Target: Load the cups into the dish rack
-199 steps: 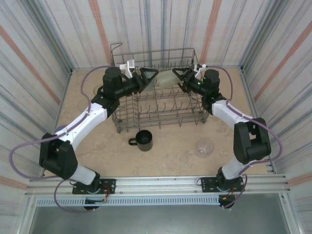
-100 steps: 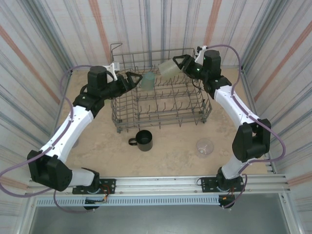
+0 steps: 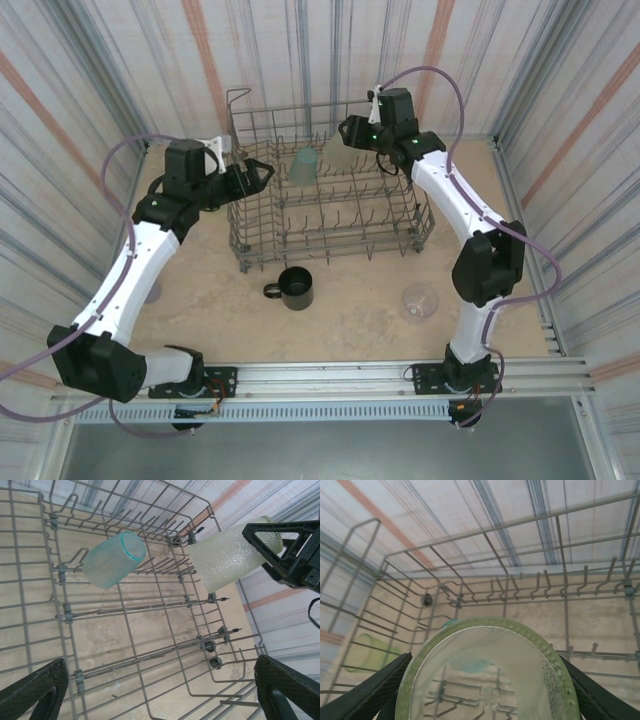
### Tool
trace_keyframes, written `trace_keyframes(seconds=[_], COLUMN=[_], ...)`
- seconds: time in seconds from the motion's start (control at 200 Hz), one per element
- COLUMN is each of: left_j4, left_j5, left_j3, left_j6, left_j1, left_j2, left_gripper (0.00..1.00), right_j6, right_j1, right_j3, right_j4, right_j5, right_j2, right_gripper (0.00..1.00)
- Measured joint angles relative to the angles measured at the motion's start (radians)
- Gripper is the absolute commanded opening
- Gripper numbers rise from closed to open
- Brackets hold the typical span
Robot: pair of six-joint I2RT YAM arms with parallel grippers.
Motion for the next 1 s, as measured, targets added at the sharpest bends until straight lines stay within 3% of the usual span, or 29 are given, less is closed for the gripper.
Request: trace_keyframes(seconds=[0.481, 1.002], left_j4=[-0.035, -0.035], left_j5=[-0.002, -0.001], left_j3=[-0.077, -0.101], left_j6=[0.049, 0.061], left_j1=[0.082, 0.082], left_j2=[-0.085, -0.085], left_gripper=[0.99, 0.99], right_j6=[-0.167, -0.2], right_j1=[0.058, 0.059], right_j3=[0.277, 0.357], right_j4=[-0.147, -0.175], right_j5=[0.19, 0.224], right_j2=[0.201, 0.323], right_gripper=[0.36, 0.36])
